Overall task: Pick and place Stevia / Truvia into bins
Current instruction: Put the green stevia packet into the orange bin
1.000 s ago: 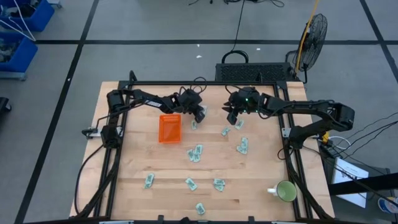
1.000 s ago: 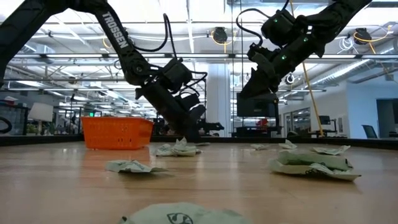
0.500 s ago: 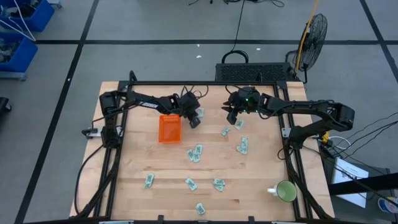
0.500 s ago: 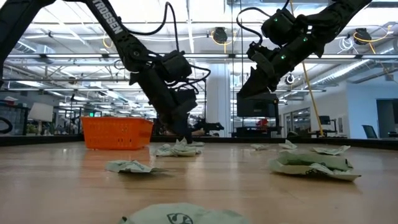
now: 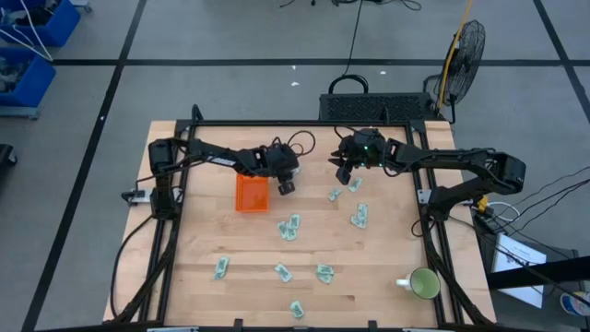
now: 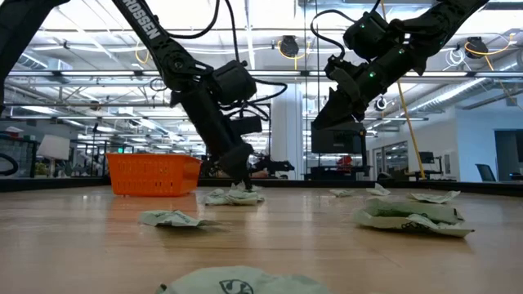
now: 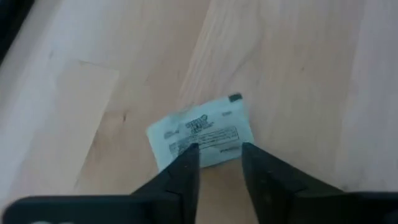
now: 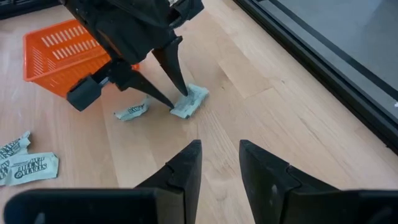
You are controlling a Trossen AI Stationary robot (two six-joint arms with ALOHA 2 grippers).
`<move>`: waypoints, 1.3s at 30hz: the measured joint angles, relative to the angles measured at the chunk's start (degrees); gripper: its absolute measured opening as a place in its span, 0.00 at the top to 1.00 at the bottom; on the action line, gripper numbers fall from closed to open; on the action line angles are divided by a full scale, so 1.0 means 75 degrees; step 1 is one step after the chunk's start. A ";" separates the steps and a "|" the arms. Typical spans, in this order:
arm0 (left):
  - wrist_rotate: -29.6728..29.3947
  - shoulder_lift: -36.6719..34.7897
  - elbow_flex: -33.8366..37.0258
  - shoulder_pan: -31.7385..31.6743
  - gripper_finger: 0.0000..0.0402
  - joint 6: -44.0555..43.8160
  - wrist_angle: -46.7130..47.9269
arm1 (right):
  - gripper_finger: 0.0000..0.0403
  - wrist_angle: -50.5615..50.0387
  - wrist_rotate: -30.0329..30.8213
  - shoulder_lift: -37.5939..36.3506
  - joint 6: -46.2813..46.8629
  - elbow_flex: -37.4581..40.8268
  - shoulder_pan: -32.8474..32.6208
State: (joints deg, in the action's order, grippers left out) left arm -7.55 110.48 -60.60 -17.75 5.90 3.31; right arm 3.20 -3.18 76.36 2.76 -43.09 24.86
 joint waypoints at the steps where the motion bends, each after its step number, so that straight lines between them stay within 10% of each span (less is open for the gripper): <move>1: 0.0000 0.0000 0.0000 0.0008 0.65 0.0002 0.0033 | 0.75 0.0000 0.0000 0.0000 0.0000 0.0000 0.0000; 11: 0.0305 0.0233 -0.0017 -0.0066 0.57 0.0102 -0.0349 | 0.75 0.0001 0.0006 0.0000 0.0003 0.0002 0.0000; 21: 0.0529 0.0262 -0.0020 -0.0149 0.95 -0.0038 -0.0259 | 0.75 0.0059 0.0009 0.0000 0.0000 0.0003 0.0000; 26: 0.0540 0.0168 -0.0002 -0.0152 0.99 -0.0046 -0.0241 | 0.75 0.0061 0.0009 0.0000 0.0000 0.0003 0.0000; 39: -0.0451 -0.2379 0.0009 0.0112 0.99 -0.0027 0.1921 | 0.75 0.0061 0.0012 0.0000 0.0000 0.0003 0.0000</move>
State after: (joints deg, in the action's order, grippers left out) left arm -10.93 92.63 -60.53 -16.91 5.70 17.72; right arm 3.66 -3.09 76.36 2.76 -43.07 24.86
